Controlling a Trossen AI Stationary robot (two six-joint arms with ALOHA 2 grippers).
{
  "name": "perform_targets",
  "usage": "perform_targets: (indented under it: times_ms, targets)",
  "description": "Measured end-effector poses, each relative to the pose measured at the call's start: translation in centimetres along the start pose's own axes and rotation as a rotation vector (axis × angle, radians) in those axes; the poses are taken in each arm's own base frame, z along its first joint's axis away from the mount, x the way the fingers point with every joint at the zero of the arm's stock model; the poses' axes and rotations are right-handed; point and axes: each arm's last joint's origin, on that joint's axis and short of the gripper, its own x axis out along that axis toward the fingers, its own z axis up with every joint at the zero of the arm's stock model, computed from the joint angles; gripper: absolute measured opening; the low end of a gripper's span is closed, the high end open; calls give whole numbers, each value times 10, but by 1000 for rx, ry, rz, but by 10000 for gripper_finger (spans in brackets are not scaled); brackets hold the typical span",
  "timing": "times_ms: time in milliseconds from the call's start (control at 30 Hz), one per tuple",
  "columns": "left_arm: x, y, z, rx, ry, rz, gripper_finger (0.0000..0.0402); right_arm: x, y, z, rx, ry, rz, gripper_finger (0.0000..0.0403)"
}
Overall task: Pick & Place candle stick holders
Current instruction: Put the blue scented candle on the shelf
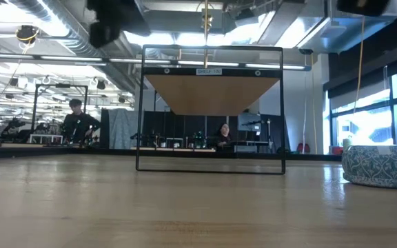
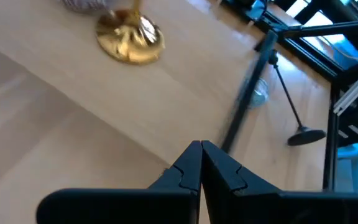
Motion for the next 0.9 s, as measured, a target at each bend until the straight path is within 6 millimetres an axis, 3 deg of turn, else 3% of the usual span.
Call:
perform_targets:
  times_ms: [233, 467, 600, 900]
  targets:
    - [-7, -39, -40, -74, -54, 10, 3, 0, 4, -27, -6, 65, -142, 172]
    - [4, -62, -80, -102, -11, 36, 3, 6, -1, -39, -13, 47, -304, 177]
    - [16, -70, -99, -92, 40, 50, 2, 25, -7, -44, -48, 104, -401, 203]
    - [34, -94, -130, -29, 81, -52, 2, 92, -25, -61, -109, 269, -580, 279]
